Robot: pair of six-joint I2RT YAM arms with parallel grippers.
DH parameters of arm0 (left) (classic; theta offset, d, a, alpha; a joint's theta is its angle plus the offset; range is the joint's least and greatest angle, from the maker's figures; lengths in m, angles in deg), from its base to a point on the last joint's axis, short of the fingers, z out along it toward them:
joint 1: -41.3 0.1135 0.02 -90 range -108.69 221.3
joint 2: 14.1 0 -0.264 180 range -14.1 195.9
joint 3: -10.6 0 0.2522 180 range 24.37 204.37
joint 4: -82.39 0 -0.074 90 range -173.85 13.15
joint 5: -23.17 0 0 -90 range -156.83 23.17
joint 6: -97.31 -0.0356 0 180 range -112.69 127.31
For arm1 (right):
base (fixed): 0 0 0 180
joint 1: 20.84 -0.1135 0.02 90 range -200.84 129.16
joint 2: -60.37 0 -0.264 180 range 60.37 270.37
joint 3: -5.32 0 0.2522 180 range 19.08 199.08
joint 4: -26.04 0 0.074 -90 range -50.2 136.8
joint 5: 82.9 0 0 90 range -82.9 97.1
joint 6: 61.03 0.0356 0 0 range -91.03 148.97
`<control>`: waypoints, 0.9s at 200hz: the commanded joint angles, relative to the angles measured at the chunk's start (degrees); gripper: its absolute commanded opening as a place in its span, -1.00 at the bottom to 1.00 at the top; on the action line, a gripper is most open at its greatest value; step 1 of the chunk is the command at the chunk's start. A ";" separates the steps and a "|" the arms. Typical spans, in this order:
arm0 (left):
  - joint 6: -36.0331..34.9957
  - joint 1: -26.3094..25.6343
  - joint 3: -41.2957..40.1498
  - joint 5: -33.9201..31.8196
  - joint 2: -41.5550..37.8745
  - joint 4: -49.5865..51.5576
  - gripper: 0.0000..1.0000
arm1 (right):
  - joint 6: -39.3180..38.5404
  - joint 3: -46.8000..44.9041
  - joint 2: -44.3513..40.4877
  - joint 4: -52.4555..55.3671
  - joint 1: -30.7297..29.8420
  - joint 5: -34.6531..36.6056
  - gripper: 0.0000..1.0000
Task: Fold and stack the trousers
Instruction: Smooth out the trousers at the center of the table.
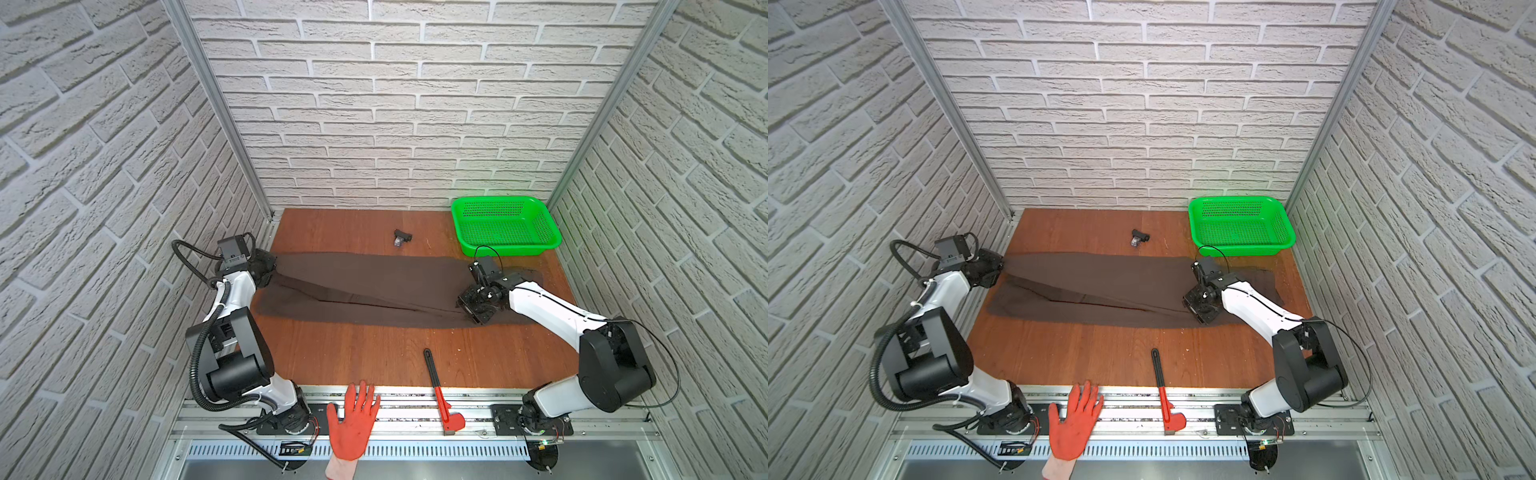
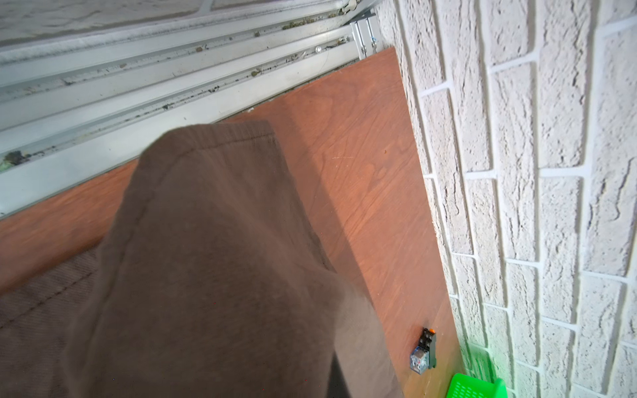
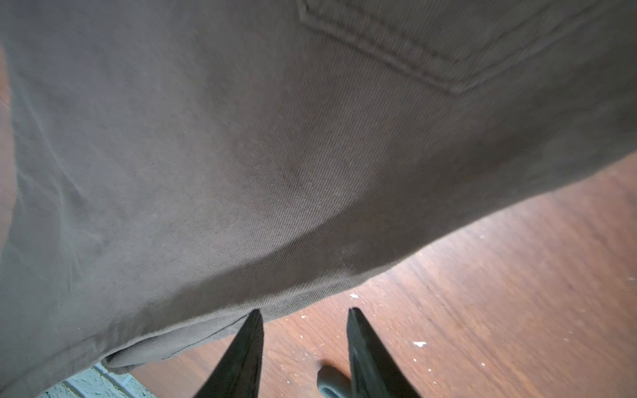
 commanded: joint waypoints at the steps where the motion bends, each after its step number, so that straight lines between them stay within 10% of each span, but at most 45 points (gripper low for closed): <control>1: 0.28 0.40 1.84 -0.23 -0.18 -0.23 -1.00 | 3.07 -0.87 1.65 -2.67 -0.77 -1.68 -0.12; 90: -0.06 0.45 3.62 0.50 -0.35 0.66 -1.00 | 6.50 0.59 6.05 -5.34 -0.85 3.93 -0.11; 133: -1.27 0.83 4.32 0.75 -0.37 1.49 -1.00 | 7.10 0.35 6.97 -6.87 0.22 4.10 -0.87; 180: -2.01 0.91 10.03 1.60 4.05 1.85 -1.00 | 3.78 7.39 2.65 -2.86 3.55 6.50 -0.89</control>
